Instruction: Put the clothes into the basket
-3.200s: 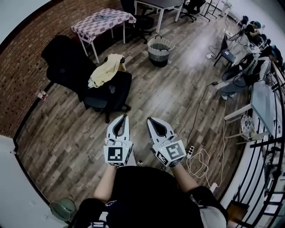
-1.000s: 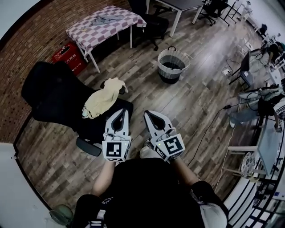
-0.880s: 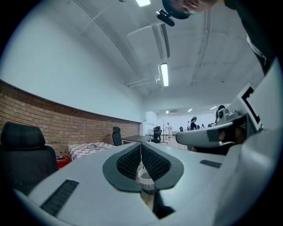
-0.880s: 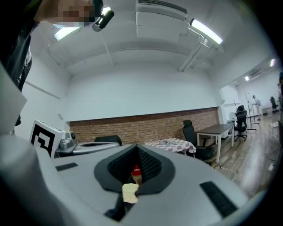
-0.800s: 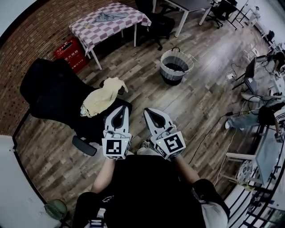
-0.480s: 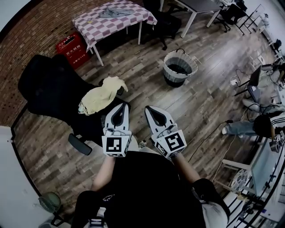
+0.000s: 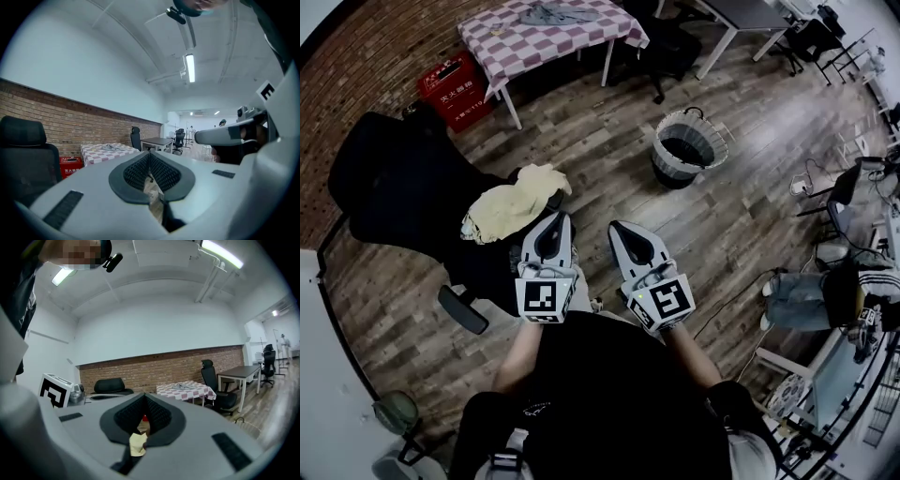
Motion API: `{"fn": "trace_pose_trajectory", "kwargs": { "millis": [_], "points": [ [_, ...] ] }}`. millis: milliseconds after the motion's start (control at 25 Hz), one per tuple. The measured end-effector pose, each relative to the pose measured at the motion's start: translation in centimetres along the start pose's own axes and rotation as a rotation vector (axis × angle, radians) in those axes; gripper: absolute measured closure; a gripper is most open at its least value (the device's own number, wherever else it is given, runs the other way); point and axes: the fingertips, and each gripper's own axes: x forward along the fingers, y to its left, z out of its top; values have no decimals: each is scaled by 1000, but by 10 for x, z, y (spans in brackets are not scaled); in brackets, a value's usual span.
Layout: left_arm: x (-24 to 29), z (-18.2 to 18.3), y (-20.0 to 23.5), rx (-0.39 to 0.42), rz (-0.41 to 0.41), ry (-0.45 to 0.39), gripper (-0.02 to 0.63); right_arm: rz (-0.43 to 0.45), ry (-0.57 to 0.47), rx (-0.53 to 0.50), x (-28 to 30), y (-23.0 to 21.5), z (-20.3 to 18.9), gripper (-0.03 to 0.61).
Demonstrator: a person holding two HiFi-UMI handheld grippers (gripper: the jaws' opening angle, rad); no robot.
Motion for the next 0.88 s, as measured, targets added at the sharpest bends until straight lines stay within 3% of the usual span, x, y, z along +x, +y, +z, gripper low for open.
{"fn": "trace_pose_trajectory", "kwargs": {
  "millis": [400,600,880],
  "points": [
    [73,-33,67,-30,17,104,598,26,80,5,107,-35,-8,571],
    [94,-71,110,-84,40,191,598,37,132,16,155,-38,-18,571],
    [115,-133,163,-100,52,353,598,59,193,42,207,-33,-36,570]
  ]
}}
